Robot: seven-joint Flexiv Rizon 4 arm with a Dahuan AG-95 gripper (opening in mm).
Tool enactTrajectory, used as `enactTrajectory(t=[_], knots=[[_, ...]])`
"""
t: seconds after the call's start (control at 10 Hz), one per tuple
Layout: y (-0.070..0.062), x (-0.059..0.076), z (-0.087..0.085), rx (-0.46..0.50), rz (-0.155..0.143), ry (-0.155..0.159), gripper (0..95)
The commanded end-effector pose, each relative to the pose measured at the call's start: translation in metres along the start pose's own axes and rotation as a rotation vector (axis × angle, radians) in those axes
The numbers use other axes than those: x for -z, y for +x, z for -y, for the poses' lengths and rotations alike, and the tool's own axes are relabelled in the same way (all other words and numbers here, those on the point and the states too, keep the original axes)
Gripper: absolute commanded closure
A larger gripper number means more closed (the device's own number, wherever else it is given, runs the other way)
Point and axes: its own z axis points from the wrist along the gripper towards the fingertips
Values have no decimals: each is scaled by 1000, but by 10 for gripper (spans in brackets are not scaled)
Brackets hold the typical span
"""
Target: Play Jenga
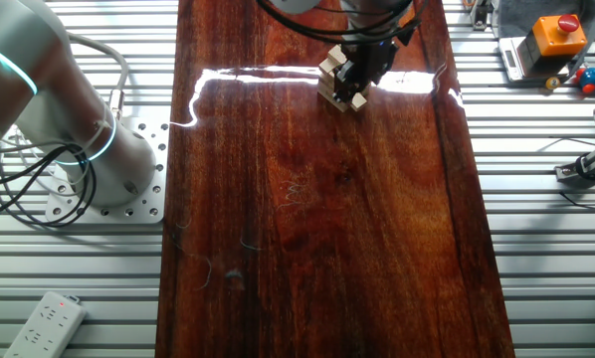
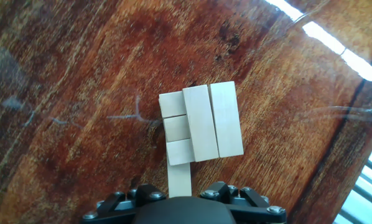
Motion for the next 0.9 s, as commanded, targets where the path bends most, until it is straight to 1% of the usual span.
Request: enactTrajectory(t=[0.1, 0.4, 0.9], knots=[[1, -2, 1, 2, -2, 2, 380], [1, -6, 0, 3, -2, 2, 380], [-2, -14, -1, 0, -4, 3, 380]])
